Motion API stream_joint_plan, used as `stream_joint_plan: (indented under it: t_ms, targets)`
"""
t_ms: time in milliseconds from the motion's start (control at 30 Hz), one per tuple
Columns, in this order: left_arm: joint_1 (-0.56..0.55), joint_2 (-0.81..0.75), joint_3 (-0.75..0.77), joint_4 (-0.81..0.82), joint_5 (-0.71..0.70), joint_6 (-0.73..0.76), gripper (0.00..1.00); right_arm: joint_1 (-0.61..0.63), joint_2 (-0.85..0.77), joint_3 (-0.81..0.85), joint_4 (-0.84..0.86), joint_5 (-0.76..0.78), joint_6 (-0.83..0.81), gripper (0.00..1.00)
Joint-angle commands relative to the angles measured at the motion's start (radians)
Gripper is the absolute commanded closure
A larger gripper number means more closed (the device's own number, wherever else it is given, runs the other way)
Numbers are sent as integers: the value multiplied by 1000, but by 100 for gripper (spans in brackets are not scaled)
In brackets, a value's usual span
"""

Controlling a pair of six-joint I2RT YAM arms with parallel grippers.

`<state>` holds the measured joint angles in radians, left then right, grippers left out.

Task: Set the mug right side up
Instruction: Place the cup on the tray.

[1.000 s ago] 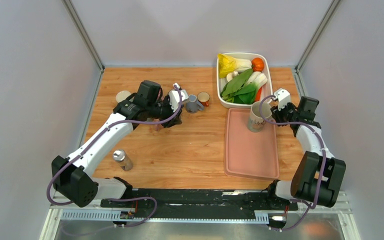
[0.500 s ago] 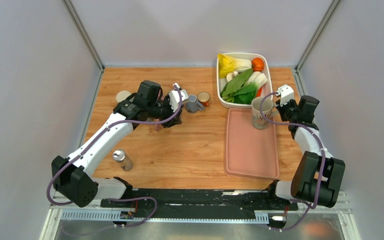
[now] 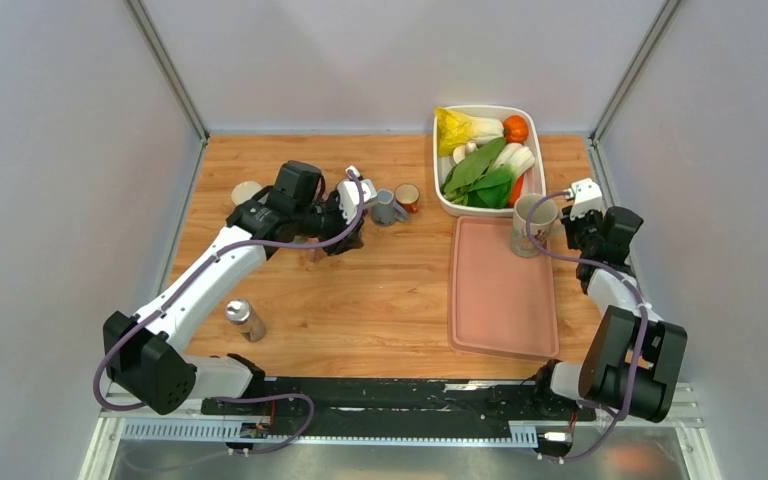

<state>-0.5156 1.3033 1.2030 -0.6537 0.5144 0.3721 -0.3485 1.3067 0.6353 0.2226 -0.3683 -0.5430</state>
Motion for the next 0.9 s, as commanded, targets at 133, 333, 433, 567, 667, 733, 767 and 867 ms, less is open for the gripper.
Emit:
stream_joint_plan:
  t_ms: [133, 333, 433, 567, 667, 733, 767, 867]
  targets:
    - [0, -28, -4, -4, 4, 18, 63, -18, -55, -85, 275, 69, 53, 100]
    - [0, -27, -1, -31, -9, 30, 64, -19, -36, -116, 383, 94, 63, 100]
    - [0, -29, 2, -38, -14, 35, 64, -21, -20, -114, 407, 90, 74, 100]
    - [0, -27, 3, -38, -17, 36, 64, -21, 3, -103, 426, 90, 98, 100]
    - [-1, -27, 1, -33, -19, 34, 64, -20, 18, -97, 434, 94, 99, 96]
    - [-1, -29, -2, -32, -19, 34, 64, -20, 25, -94, 435, 94, 98, 96]
    - [0, -29, -4, -30, -18, 33, 64, -21, 26, -94, 435, 95, 100, 96]
    - [-1, -33, -9, -28, -18, 34, 64, -20, 17, -86, 392, 101, 99, 87]
